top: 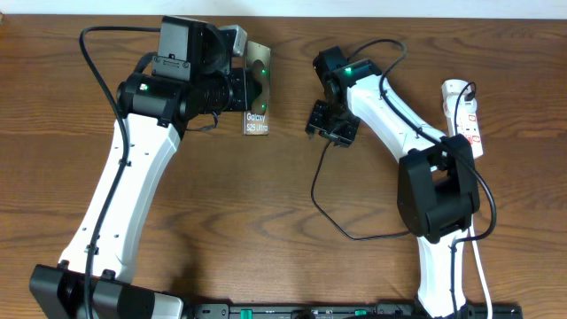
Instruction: Plug charger to phone and switch on socket
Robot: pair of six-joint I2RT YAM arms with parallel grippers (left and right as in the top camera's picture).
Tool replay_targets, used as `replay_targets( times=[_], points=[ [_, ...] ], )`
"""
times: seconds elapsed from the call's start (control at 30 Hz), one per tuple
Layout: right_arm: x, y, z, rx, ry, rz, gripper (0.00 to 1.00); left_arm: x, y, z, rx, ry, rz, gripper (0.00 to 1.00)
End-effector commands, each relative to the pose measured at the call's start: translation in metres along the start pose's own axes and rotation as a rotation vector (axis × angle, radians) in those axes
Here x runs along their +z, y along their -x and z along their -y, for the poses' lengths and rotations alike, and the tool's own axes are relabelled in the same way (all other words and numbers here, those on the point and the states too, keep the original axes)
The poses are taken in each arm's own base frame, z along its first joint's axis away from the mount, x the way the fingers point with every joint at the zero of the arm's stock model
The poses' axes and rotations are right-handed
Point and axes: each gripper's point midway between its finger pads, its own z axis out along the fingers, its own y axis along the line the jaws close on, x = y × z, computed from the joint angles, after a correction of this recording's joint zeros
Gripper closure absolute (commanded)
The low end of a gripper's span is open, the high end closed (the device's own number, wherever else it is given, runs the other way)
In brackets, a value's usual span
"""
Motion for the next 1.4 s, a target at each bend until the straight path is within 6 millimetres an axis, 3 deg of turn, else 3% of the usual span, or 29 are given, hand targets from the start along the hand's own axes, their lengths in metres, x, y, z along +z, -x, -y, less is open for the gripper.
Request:
replay_targets(
  times=[0.0, 0.3, 0.63, 1.0, 1.37],
  points=[
    [-0.009, 0.008, 0.007, 0.035, -0.011, 0.035, 0.38, -0.001, 0.003, 0.008, -0.018, -0.034, 0.01, 0.93],
    [-0.015, 0.043, 0.024, 0.157, 0.006, 0.11, 0.38, -0.001, 0.0, 0.007, -0.024, -0.03, -0.003, 0.93],
    [-0.018, 0.068, 0.044, 0.311, -0.078, 0.251, 0.46, -0.001, -0.001, 0.007, -0.027, -0.029, -0.007, 0.93],
    [0.008, 0.077, 0.051, 0.356, -0.116, 0.259, 0.46, -0.001, -0.002, 0.006, -0.029, -0.027, -0.01, 0.93],
    [0.024, 0.088, 0.068, 0.399, -0.132, 0.246, 0.56, -0.001, -0.002, 0.006, -0.03, -0.026, -0.013, 0.93]
  ],
)
